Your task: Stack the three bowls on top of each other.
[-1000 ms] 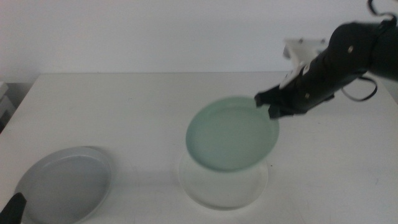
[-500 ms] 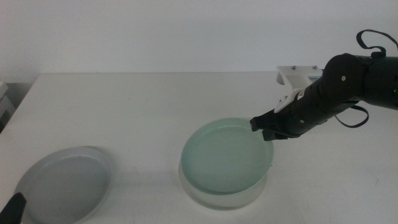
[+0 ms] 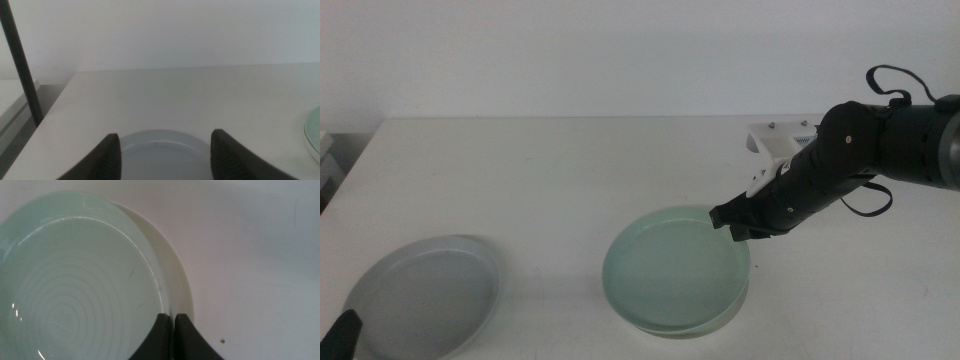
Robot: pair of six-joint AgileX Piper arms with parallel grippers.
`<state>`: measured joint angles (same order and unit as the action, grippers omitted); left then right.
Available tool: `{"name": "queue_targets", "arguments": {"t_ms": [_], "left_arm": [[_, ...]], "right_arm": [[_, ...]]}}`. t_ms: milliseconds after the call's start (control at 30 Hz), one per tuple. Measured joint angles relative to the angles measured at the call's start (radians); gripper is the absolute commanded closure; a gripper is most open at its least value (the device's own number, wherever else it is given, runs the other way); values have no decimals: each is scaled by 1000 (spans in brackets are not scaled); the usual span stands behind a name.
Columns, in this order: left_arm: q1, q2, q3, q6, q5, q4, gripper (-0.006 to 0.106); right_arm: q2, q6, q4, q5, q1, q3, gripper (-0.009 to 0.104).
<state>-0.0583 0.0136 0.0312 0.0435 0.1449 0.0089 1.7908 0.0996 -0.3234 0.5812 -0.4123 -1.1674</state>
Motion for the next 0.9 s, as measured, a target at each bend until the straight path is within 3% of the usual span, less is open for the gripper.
{"name": "queue_targets", "arguments": {"t_ms": [133,500,900], "left_arm": [[0,0,0,0,0,0,39],[0,0,0,0,0,0,39],[0,0,0,0,0,0,39]], "right_arm": [[5,6,5,1,0,0,89],[-9,7,8,90,0,-56,39],[-380,197,-3,295,0,-142,36]]}}
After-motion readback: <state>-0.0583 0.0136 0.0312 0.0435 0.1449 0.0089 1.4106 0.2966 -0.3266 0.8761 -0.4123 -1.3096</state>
